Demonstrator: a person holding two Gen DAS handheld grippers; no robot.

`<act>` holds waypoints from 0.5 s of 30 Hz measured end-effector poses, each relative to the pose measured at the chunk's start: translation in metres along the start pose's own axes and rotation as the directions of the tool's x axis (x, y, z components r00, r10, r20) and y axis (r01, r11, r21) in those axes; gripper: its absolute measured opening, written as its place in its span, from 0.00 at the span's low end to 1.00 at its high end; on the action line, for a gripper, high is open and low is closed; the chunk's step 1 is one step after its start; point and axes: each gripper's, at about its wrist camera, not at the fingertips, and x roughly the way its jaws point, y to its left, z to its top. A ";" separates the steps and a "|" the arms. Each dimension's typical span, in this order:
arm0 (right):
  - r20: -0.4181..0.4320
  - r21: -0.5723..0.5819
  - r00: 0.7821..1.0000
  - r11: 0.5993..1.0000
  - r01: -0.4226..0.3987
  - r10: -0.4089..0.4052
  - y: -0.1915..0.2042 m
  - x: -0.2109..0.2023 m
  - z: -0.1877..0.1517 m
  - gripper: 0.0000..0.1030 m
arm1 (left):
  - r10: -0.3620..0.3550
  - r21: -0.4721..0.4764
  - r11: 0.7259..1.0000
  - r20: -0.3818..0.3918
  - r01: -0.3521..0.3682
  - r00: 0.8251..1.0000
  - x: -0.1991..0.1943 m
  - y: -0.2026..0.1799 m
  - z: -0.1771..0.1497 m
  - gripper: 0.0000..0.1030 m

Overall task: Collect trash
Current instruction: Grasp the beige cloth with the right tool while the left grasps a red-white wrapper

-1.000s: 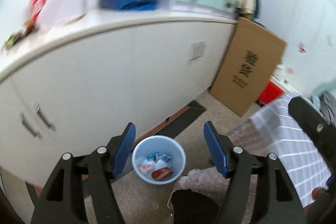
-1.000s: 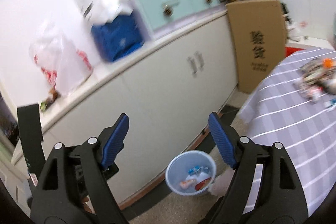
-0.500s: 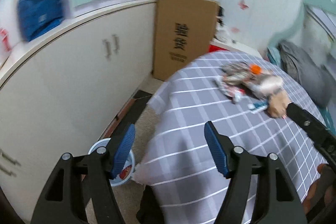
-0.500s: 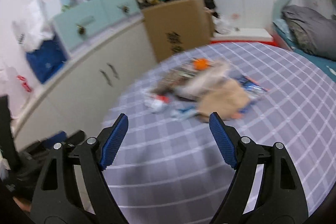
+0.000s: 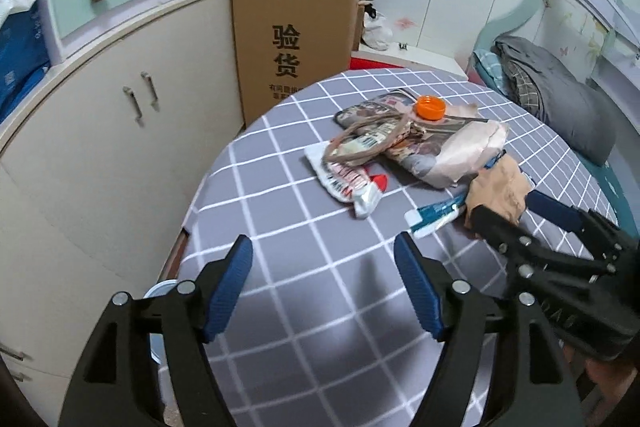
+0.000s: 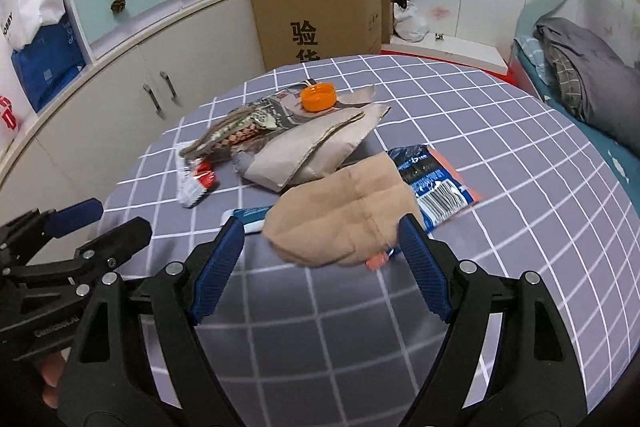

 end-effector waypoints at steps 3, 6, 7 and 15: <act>0.005 0.045 0.999 0.998 -0.047 0.047 -0.010 0.000 0.001 0.57 | 0.028 -0.004 1.000 -0.018 -0.028 0.999 0.014 -0.004 0.007 0.70; -0.011 0.082 0.997 0.993 -0.080 0.081 -0.019 0.003 0.001 0.28 | 0.054 0.000 0.999 -0.033 -0.054 0.998 0.029 -0.009 0.015 0.70; -0.010 0.093 0.996 0.992 -0.088 0.089 -0.022 0.002 0.002 0.27 | 0.055 -0.001 0.998 -0.031 -0.055 0.998 0.031 -0.011 0.017 0.70; 0.065 0.114 0.995 0.989 -0.089 0.082 -0.034 -0.014 0.000 0.08 | 0.100 0.011 0.995 -0.038 -0.100 0.994 0.048 -0.020 0.035 0.70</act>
